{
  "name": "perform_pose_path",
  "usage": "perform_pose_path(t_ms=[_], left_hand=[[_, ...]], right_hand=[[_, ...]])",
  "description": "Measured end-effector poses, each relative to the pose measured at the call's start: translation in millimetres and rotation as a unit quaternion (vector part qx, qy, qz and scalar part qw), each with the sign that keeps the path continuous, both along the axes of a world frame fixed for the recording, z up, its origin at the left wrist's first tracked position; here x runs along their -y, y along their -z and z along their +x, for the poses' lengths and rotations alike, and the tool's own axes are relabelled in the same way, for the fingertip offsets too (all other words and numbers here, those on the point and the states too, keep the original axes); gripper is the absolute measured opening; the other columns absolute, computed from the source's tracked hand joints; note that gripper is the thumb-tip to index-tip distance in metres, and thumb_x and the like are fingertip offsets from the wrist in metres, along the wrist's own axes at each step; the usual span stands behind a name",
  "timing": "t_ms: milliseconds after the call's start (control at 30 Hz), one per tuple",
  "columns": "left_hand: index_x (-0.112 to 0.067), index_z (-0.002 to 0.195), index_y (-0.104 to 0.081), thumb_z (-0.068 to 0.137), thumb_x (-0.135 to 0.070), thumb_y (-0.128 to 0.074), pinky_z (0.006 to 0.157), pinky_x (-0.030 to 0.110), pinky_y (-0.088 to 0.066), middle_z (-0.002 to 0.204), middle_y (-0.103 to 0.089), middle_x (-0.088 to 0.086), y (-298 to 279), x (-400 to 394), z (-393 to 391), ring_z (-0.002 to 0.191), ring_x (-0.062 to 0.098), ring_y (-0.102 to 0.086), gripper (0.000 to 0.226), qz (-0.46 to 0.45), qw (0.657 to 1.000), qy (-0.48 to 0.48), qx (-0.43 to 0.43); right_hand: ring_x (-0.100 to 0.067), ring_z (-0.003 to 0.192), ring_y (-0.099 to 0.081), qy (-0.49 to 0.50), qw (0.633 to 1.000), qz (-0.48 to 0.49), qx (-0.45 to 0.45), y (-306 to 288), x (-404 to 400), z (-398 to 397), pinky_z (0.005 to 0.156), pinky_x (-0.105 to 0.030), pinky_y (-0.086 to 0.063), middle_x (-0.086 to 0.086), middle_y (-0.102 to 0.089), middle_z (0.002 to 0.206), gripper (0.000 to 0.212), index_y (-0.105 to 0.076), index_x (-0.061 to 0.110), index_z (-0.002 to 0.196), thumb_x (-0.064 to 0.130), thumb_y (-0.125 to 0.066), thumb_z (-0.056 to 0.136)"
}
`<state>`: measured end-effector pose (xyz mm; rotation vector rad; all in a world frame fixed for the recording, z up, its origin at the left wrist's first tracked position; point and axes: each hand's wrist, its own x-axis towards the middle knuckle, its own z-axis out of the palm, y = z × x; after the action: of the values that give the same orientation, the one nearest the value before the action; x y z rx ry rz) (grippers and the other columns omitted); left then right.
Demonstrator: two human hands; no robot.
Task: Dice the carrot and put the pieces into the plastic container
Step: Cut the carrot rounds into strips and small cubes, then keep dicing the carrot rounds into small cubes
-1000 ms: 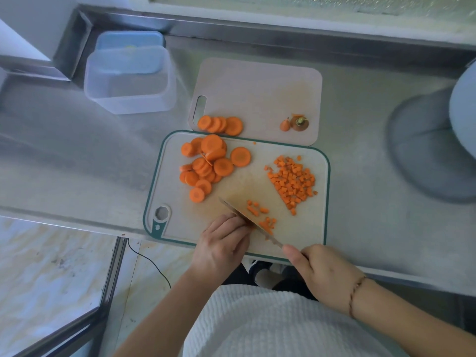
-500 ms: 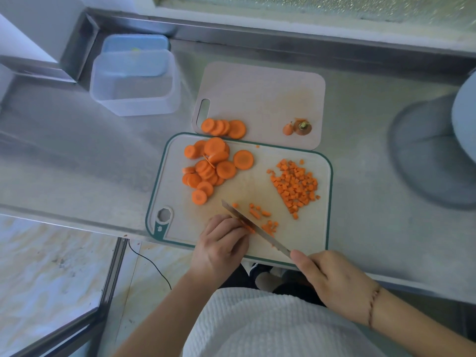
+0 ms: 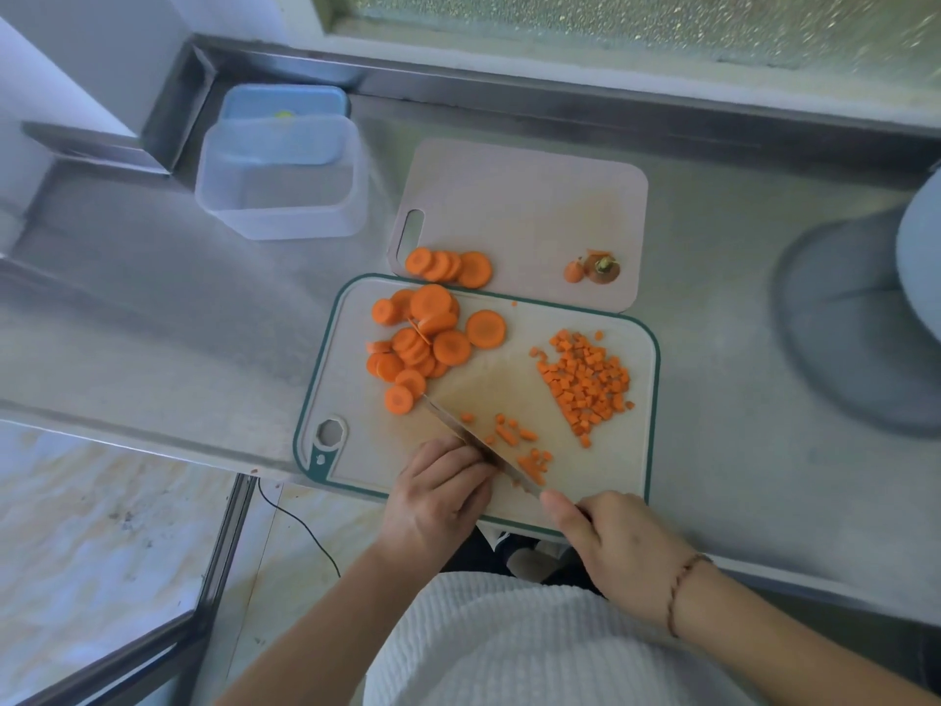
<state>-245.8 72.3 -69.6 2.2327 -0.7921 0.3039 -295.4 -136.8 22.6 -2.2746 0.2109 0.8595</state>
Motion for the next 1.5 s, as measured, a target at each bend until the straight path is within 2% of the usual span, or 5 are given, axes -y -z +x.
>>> perform_pose_path(t_ms=[367,800,1067,1300,1500], left_hand=[[-0.006,0.092,-0.047,0.069,0.014,-0.039,0.079,0.01,-0.042,0.091,-0.05,0.007,-30.8,5.7,-4.5,0.087,0.004,-0.049,0.032,-0.222,0.927,-0.228,-0.201],[-0.019,0.094,-0.053,0.077,-0.004,-0.042,0.057,0.029,-0.041,0.101,-0.049,-0.012,-17.1,5.6,-2.4,0.085,0.01,-0.051,0.026,-0.133,0.97,-0.15,-0.136],[-0.012,0.104,-0.052,0.085,-0.011,-0.058,0.091,0.024,-0.041,0.108,-0.051,-0.001,-67.3,17.6,24.1,0.103,0.014,-0.052,0.019,-0.165,0.979,-0.12,-0.012],[-0.023,0.07,-0.056,0.085,-0.044,-0.061,0.068,0.032,-0.042,0.069,-0.056,-0.011,-67.3,40.5,67.7,0.071,0.017,-0.052,0.026,0.188,0.98,0.058,-0.025],[-0.019,0.094,-0.062,0.088,-0.063,-0.022,0.084,0.039,-0.043,0.094,-0.065,0.001,-56.1,64.8,80.7,0.094,0.026,-0.057,0.059,0.32,0.932,0.087,-0.146]], right_hand=[[-0.008,0.043,-0.034,0.025,0.996,0.068,-0.048,-3.4,18.8,-10.8,0.054,-0.03,-0.034,0.003,-0.035,0.044,0.075,-0.035,0.016,0.049,0.084,-0.016,0.077],[-0.013,0.038,-0.016,0.215,0.954,0.115,-0.173,-20.4,53.3,15.2,0.043,-0.019,-0.016,-0.002,-0.023,0.05,0.061,-0.032,0.018,0.058,0.072,-0.03,0.084],[-0.011,0.053,-0.048,-0.001,0.99,-0.115,0.086,-24.5,58.7,6.1,0.055,-0.027,-0.04,0.005,-0.049,0.052,0.08,-0.046,0.023,0.063,0.088,0.001,0.068],[-0.013,0.083,-0.065,-0.102,0.959,-0.231,0.131,-20.2,56.9,13.8,0.06,-0.029,-0.038,0.006,-0.063,0.089,0.109,-0.043,0.031,0.087,0.08,0.043,0.04],[-0.019,0.093,-0.066,-0.159,0.947,-0.246,0.134,-22.9,49.5,14.5,0.071,-0.032,-0.047,0.003,-0.066,0.104,0.122,-0.05,0.027,0.104,0.073,0.044,0.042]])
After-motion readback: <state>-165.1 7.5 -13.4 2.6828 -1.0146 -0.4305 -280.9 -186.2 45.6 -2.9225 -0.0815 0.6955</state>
